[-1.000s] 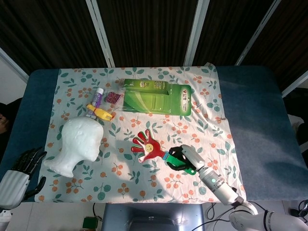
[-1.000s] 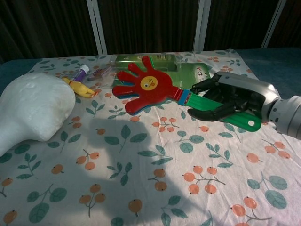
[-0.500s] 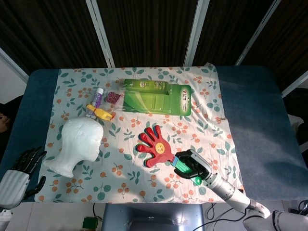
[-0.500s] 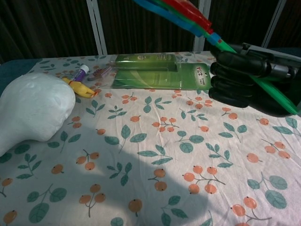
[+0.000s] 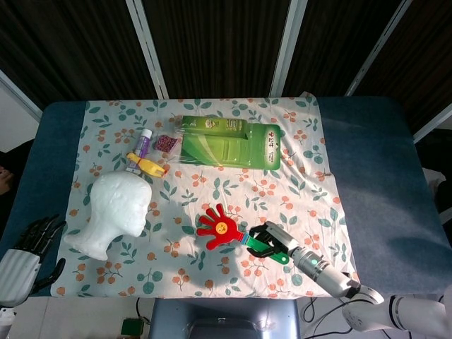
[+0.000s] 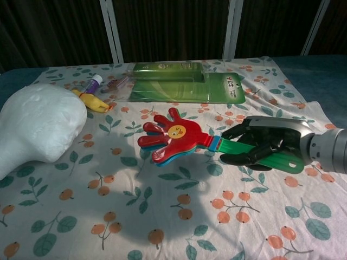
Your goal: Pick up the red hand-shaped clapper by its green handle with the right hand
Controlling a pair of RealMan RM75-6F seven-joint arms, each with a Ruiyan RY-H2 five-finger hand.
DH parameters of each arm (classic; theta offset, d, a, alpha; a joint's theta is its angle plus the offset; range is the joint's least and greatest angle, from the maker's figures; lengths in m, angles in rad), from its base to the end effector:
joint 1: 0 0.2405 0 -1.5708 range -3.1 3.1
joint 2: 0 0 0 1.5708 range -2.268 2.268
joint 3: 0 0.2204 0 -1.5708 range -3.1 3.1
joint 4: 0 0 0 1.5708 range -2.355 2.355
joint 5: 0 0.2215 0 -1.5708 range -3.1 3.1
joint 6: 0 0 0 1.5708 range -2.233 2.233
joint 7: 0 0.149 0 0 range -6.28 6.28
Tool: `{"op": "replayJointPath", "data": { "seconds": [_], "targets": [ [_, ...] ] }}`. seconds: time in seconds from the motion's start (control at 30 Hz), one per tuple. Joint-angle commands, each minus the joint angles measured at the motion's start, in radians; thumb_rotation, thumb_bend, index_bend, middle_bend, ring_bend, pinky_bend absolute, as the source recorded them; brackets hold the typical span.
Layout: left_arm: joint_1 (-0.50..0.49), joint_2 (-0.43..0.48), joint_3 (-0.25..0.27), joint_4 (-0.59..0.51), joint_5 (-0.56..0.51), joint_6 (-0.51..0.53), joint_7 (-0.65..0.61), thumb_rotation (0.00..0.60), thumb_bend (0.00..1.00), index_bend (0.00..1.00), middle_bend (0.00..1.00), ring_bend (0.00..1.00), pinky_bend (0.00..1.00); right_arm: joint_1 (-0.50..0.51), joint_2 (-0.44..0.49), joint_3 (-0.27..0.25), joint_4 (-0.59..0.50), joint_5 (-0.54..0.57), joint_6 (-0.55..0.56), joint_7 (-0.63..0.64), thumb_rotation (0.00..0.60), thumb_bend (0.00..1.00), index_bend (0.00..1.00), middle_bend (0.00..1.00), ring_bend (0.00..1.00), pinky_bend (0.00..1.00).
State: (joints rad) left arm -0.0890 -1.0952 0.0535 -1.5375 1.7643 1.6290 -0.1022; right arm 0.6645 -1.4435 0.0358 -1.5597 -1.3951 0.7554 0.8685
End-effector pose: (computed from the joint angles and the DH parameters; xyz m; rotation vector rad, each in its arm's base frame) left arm -0.2650 0.1585 0.1349 -1.5950 -0.7905 -1.0764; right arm -0.1522 -0.2619 -0.0521 1.5786 -2.1985 1.1422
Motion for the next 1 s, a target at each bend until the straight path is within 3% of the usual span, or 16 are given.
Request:
{"op": "replayJointPath", "data": {
  "seconds": [0.03, 0.23, 0.4, 0.53, 0.6, 0.67, 0.77, 0.87, 1.0],
  "targets": [
    [-0.001, 0.0, 0.0, 0.0, 0.0, -0.001, 0.001, 0.6, 0.44, 0.0, 0.0, 0.0, 0.12, 0.011, 0.03, 0.028, -0.092, 0.094, -0.042, -0.114, 0.6, 0.84, 1.0, 1.0, 1.0, 1.0],
    [0.002, -0.004, 0.002, 0.0, 0.0, -0.002, 0.008, 0.6, 0.44, 0.0, 0.0, 0.0, 0.12, 0.005, 0.005, 0.025, -0.06, 0.152, -0.001, -0.313, 0.6, 0.84, 0.99, 1.0, 1.0, 1.0],
    [-0.001, -0.004, -0.001, 0.0, -0.004, -0.007, 0.01, 0.6, 0.44, 0.0, 0.0, 0.0, 0.12, 0.022, -0.042, 0.009, -0.014, 0.305, 0.051, -0.673, 0.6, 0.83, 0.8, 1.0, 0.95, 1.0],
    [-0.003, -0.001, -0.001, -0.004, -0.004, -0.009, 0.009, 0.6, 0.45, 0.0, 0.0, 0.0, 0.12, 0.049, -0.047, 0.001, -0.024, 0.452, 0.069, -0.882, 0.6, 0.67, 0.65, 0.98, 0.84, 0.96],
    [-0.001, -0.002, 0.0, -0.004, -0.002, -0.006, 0.008, 0.6, 0.46, 0.0, 0.0, 0.0, 0.12, 0.059, -0.043, 0.0, -0.04, 0.514, 0.081, -0.953, 0.6, 0.54, 0.55, 0.92, 0.76, 0.89],
    [0.002, -0.002, 0.002, -0.001, 0.0, -0.002, 0.006, 0.6, 0.46, 0.0, 0.0, 0.0, 0.12, 0.063, -0.037, -0.001, -0.053, 0.541, 0.098, -0.997, 0.6, 0.39, 0.36, 0.8, 0.61, 0.78],
    [0.003, -0.002, 0.002, 0.0, 0.002, 0.001, 0.003, 0.6, 0.46, 0.0, 0.0, 0.0, 0.12, 0.061, -0.017, -0.008, -0.072, 0.55, 0.133, -1.058, 0.6, 0.29, 0.11, 0.58, 0.4, 0.63],
    [-0.001, -0.001, -0.002, -0.001, -0.002, -0.002, 0.001, 0.6, 0.46, 0.0, 0.0, 0.0, 0.12, 0.062, 0.018, -0.021, -0.105, 0.564, 0.159, -1.126, 0.6, 0.25, 0.01, 0.41, 0.25, 0.51],
    [-0.002, 0.0, -0.001, -0.005, -0.002, -0.007, 0.004, 0.6, 0.46, 0.0, 0.0, 0.0, 0.12, 0.065, 0.072, -0.042, -0.164, 0.599, 0.22, -1.246, 0.6, 0.24, 0.0, 0.3, 0.15, 0.42]
  ]
}}
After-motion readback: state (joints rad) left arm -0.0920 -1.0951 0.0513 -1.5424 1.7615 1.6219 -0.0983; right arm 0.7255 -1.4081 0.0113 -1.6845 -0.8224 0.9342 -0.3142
